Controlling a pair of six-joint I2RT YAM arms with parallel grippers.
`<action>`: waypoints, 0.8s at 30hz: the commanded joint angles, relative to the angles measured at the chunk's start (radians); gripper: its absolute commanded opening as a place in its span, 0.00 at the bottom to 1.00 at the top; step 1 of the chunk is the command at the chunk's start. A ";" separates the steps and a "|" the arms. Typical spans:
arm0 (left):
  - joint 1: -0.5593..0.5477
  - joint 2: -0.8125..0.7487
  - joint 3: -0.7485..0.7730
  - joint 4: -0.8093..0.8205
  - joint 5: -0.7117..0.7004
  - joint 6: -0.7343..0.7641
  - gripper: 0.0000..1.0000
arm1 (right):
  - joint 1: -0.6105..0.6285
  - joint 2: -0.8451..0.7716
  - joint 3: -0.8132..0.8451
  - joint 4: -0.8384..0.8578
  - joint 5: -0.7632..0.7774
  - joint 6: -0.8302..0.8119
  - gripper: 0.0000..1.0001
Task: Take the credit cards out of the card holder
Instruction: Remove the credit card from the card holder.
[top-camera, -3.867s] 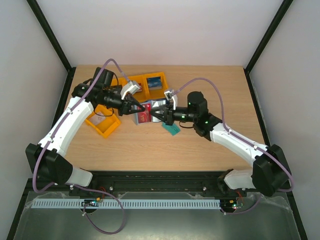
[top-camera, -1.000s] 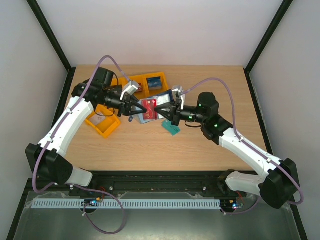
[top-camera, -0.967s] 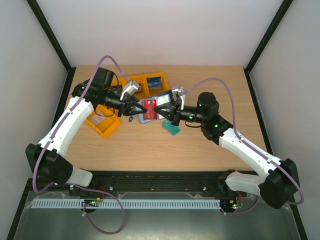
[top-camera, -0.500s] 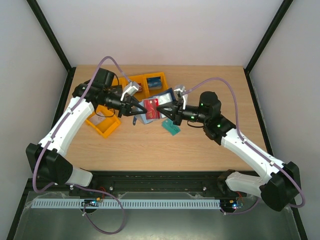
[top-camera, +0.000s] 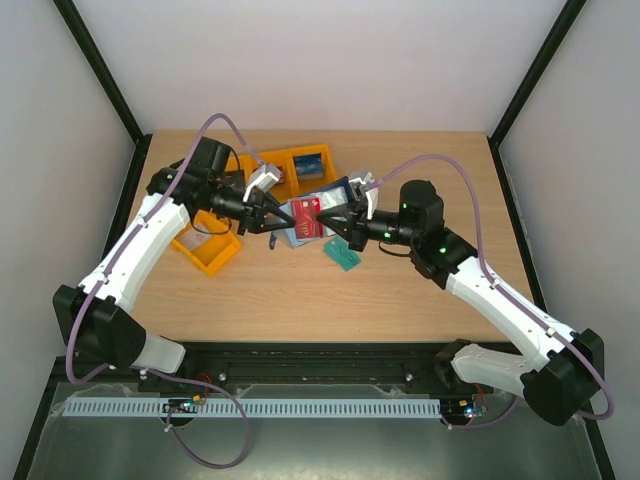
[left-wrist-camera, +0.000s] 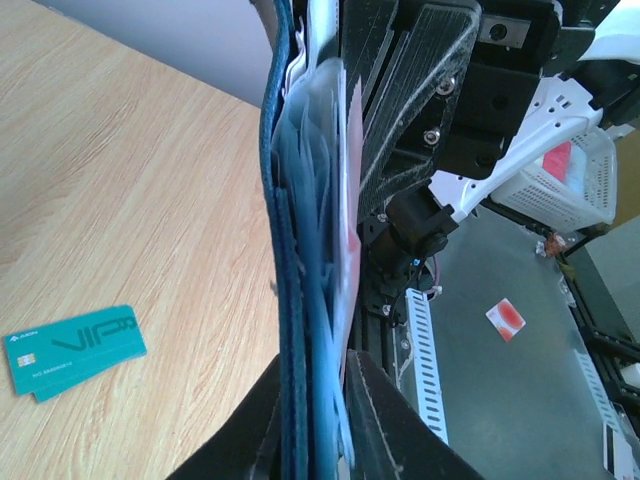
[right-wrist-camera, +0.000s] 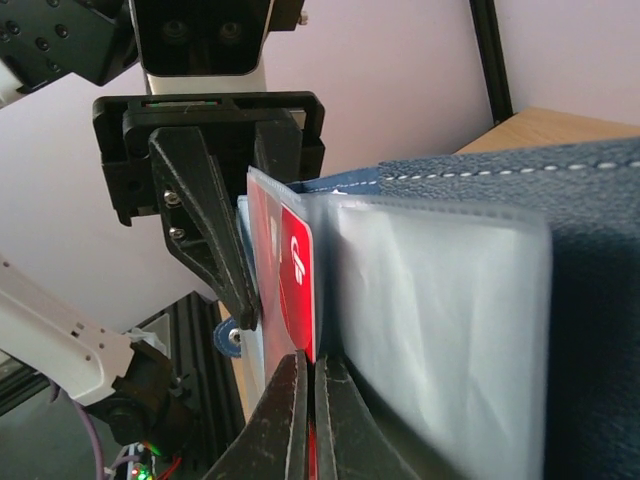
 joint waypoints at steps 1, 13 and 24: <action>0.007 0.003 -0.016 -0.018 0.008 0.006 0.19 | -0.013 -0.023 0.040 -0.013 0.041 -0.024 0.02; 0.007 0.000 -0.018 -0.006 -0.019 -0.015 0.02 | -0.015 -0.042 0.037 -0.033 0.060 -0.049 0.02; 0.003 0.001 -0.026 0.029 -0.045 -0.049 0.02 | -0.040 -0.063 0.045 -0.118 0.119 -0.092 0.02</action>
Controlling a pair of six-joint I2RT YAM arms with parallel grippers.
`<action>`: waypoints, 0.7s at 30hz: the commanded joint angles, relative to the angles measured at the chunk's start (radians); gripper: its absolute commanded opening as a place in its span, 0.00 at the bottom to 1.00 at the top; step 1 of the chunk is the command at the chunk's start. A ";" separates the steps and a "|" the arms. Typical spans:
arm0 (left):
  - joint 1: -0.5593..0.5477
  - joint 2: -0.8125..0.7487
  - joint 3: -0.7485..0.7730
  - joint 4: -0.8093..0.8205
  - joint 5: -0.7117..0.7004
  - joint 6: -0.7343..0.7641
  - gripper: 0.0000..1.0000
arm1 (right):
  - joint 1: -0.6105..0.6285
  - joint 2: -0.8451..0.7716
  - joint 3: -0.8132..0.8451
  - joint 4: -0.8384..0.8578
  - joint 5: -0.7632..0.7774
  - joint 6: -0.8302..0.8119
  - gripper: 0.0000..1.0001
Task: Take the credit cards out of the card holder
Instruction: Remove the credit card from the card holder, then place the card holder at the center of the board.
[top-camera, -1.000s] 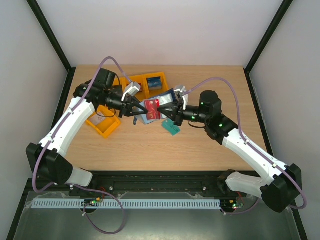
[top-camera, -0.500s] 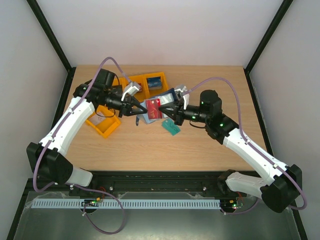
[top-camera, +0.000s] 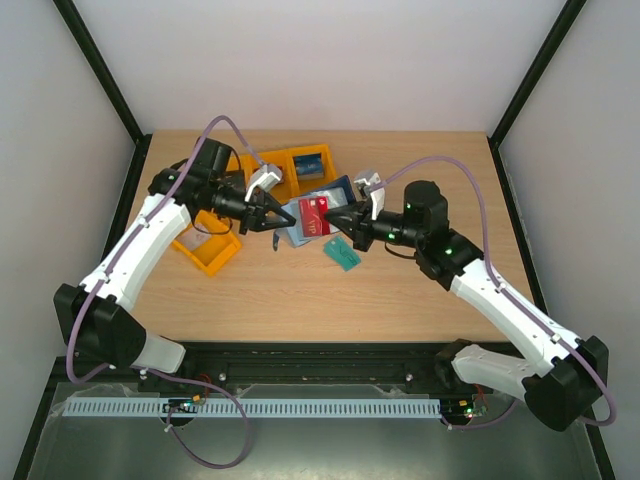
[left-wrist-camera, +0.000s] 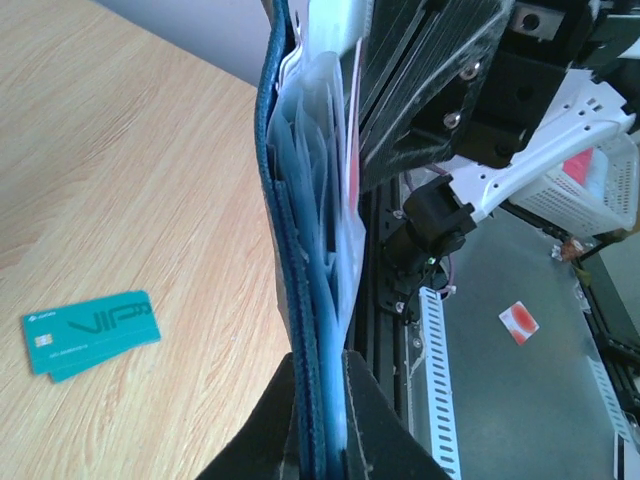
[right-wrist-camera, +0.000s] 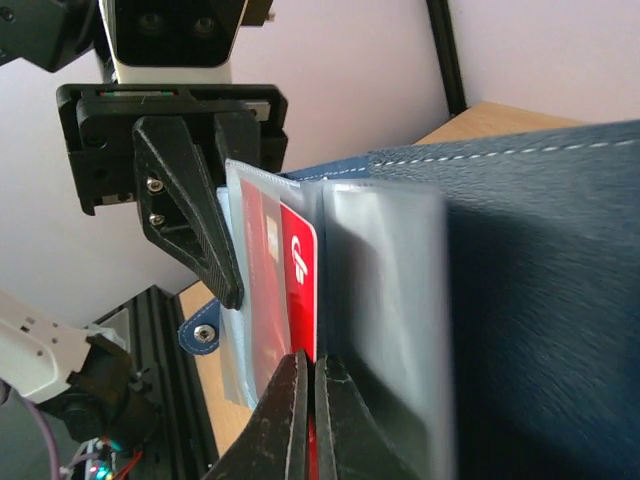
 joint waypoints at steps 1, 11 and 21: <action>0.009 -0.002 -0.014 -0.001 -0.013 -0.008 0.02 | -0.028 -0.040 0.040 -0.040 0.062 -0.035 0.02; 0.013 -0.004 -0.089 0.050 -0.055 -0.064 0.02 | -0.037 -0.070 0.065 -0.107 0.102 -0.068 0.02; 0.023 0.035 -0.474 0.357 -0.022 -0.295 0.02 | -0.045 -0.124 0.055 -0.137 0.193 -0.053 0.02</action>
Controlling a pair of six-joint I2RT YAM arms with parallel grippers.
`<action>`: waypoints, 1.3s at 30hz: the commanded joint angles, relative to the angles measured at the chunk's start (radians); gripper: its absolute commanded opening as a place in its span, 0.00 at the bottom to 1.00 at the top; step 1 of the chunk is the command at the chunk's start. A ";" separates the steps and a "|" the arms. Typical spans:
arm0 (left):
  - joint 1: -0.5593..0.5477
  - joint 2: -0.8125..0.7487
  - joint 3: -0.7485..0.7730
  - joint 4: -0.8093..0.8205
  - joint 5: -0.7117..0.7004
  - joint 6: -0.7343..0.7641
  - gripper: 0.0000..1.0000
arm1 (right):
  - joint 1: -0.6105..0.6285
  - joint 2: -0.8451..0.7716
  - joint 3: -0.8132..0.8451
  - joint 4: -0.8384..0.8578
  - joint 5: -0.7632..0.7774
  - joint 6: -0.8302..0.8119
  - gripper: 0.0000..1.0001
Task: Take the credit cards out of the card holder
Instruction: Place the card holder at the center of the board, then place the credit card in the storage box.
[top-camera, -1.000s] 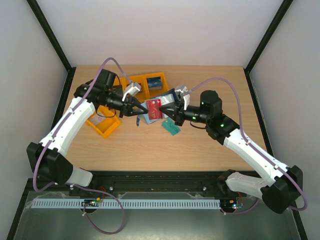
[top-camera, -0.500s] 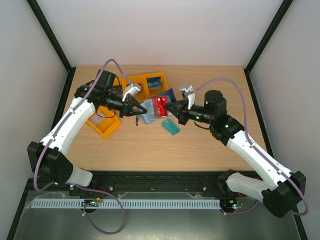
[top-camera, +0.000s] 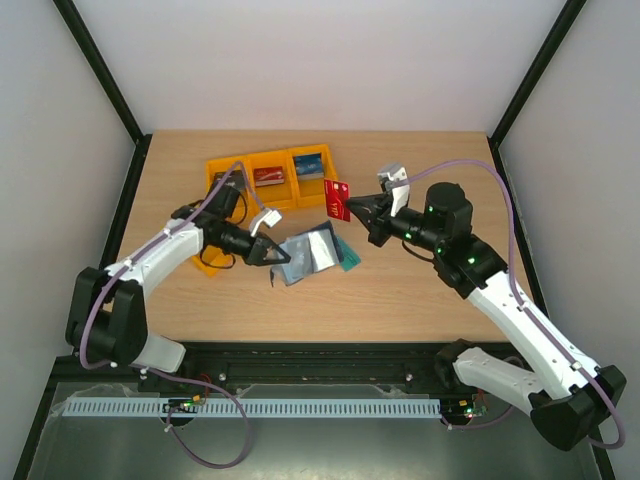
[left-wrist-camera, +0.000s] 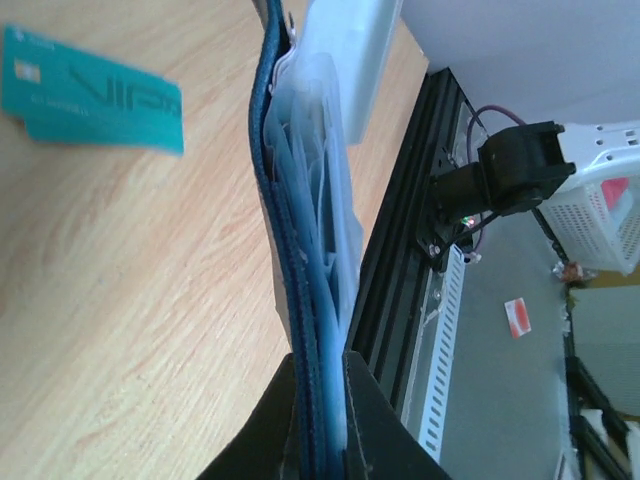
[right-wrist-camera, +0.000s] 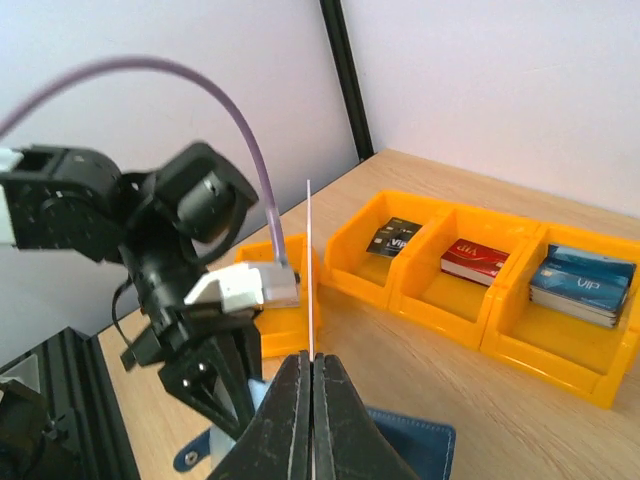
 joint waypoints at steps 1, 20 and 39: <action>0.009 0.032 -0.159 0.250 0.140 -0.174 0.02 | -0.003 -0.008 0.012 -0.009 0.026 0.013 0.02; 0.292 -0.108 -0.374 0.492 -0.250 -0.535 0.99 | -0.003 0.040 0.007 0.009 -0.084 0.057 0.02; 0.049 -0.190 0.701 -0.160 -0.814 0.761 0.99 | -0.003 0.250 0.246 0.064 -0.213 0.383 0.02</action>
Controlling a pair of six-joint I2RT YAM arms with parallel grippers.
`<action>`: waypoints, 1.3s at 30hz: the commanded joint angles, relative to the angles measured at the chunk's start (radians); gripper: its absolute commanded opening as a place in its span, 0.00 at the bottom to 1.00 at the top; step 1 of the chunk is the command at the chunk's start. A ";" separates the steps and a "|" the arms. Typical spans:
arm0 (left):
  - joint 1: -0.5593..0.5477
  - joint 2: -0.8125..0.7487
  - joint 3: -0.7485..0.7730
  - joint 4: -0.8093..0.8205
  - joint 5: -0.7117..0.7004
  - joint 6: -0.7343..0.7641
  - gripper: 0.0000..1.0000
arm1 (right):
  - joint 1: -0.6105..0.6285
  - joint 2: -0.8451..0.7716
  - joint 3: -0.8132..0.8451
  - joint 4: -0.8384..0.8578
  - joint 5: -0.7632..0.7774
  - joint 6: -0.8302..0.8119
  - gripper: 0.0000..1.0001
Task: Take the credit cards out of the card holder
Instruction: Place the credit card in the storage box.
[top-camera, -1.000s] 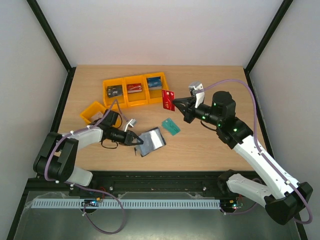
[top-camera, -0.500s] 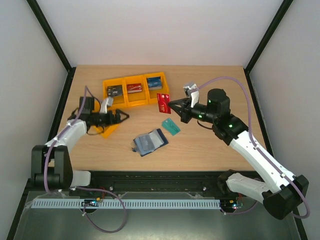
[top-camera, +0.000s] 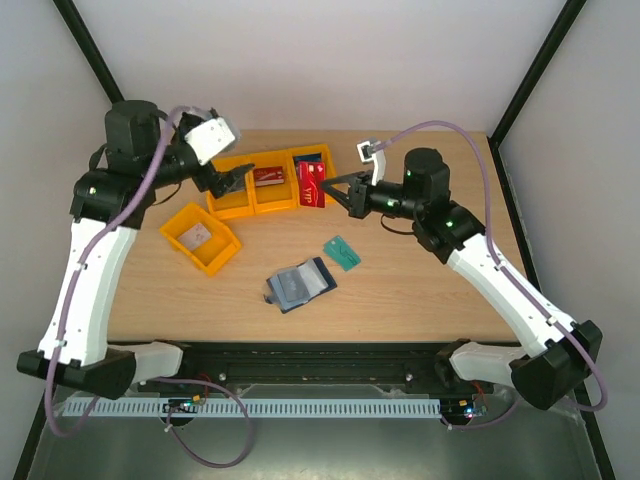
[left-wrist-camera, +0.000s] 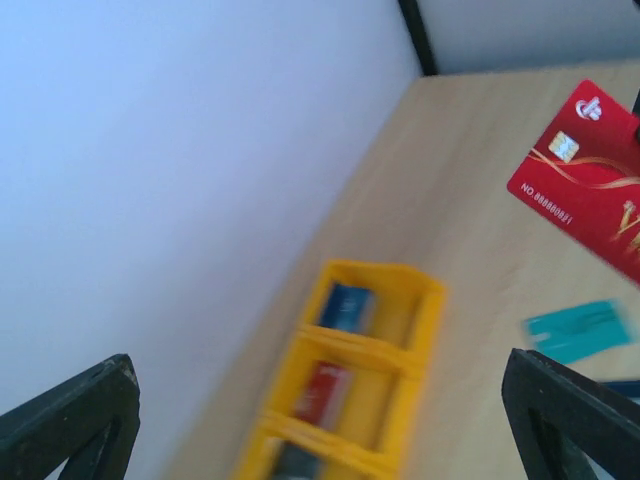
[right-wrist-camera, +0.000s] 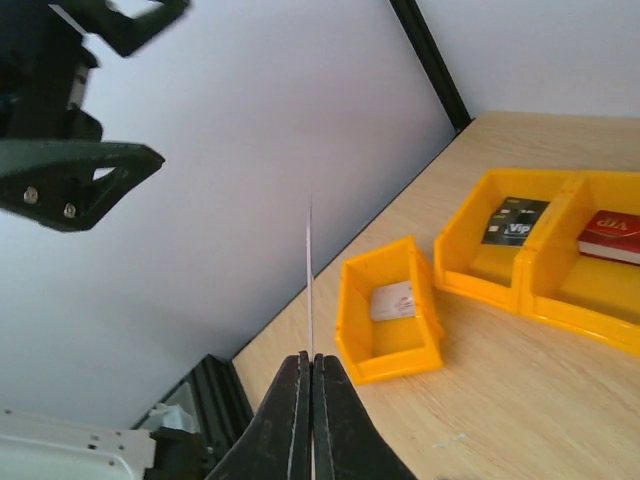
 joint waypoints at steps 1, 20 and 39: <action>-0.103 -0.052 0.006 0.010 -0.374 0.465 0.99 | -0.003 0.014 0.032 0.062 -0.063 0.121 0.02; -0.092 -0.316 -0.390 0.210 0.315 1.985 0.99 | 0.113 0.012 0.014 0.121 -0.136 0.182 0.02; -0.085 -0.344 -0.677 0.566 0.347 1.997 0.43 | 0.198 0.109 0.019 0.192 -0.171 0.223 0.02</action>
